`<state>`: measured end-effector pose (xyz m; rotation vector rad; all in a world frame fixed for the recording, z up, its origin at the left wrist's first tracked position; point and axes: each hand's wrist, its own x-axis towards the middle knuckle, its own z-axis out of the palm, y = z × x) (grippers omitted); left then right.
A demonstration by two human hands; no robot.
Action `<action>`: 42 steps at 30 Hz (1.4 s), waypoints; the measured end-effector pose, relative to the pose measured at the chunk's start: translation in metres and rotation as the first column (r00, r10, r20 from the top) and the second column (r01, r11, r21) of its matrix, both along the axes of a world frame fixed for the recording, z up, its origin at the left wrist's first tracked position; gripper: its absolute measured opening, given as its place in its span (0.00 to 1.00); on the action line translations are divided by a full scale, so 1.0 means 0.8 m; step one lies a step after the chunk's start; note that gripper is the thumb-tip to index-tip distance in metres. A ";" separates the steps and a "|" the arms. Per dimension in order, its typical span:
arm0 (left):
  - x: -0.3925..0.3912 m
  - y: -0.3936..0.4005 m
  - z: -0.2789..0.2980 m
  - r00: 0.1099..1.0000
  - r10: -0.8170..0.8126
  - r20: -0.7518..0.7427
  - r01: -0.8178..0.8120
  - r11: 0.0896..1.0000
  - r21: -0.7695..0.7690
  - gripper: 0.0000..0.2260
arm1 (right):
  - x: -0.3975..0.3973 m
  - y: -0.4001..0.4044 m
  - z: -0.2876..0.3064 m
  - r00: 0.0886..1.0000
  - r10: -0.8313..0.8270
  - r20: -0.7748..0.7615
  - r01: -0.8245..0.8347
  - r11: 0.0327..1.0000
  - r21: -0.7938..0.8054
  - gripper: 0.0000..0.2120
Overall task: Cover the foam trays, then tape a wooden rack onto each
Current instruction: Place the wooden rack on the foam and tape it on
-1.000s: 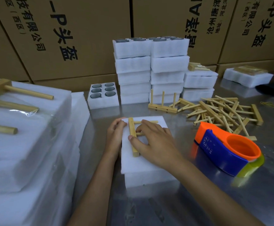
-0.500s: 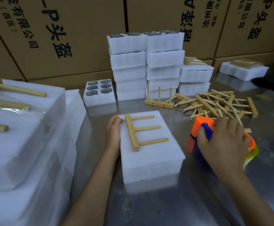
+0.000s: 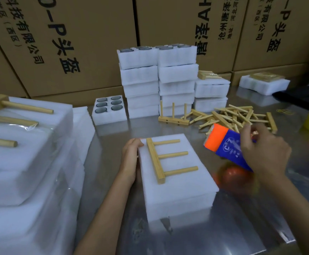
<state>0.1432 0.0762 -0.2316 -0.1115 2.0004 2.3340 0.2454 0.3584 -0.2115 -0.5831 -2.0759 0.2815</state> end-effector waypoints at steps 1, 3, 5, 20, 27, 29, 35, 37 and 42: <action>-0.001 -0.001 0.007 1.000 -0.007 0.017 0.008 0.999 -0.046 0.07 | 0.000 0.001 0.012 0.998 0.037 -0.057 -0.038 0.999 -0.014 0.19; -0.003 -0.006 0.029 0.999 0.003 -0.052 -0.016 0.966 -0.257 0.10 | 0.001 -0.006 0.039 0.980 0.123 -0.154 -0.120 0.992 0.031 0.18; 0.003 -0.003 0.060 0.982 -0.101 -0.161 0.042 0.943 -0.331 0.14 | 0.001 -0.021 0.064 0.946 0.242 -0.215 -0.229 0.970 0.080 0.17; 0.047 0.030 0.142 0.858 -0.500 -0.121 0.483 0.864 -0.142 0.09 | -0.008 -0.051 0.107 0.793 0.600 -0.105 -0.609 0.771 -0.188 0.15; 0.055 0.092 0.148 0.907 -0.421 -0.027 0.401 0.880 -0.254 0.05 | -0.056 0.006 0.091 0.696 0.644 0.317 -0.279 0.650 -0.707 0.22; 0.060 0.109 0.140 0.917 -0.399 0.020 0.392 0.889 -0.239 0.08 | -0.059 0.007 0.083 0.693 0.650 0.314 -0.215 0.601 -0.770 0.27; 0.064 0.124 0.121 0.899 -0.416 0.135 0.432 0.892 -0.132 0.09 | -0.057 -0.005 0.065 0.746 0.608 0.272 -0.213 0.605 -0.767 0.35; 0.060 0.119 0.119 0.902 -0.411 0.130 0.428 0.893 -0.144 0.07 | -0.061 -0.007 0.059 0.758 0.600 0.255 -0.243 0.623 -0.744 0.28; 0.050 0.104 0.114 0.923 -0.377 0.070 0.381 0.876 -0.295 0.03 | -0.072 -0.013 0.060 0.678 0.675 0.291 -0.345 0.642 -0.685 0.20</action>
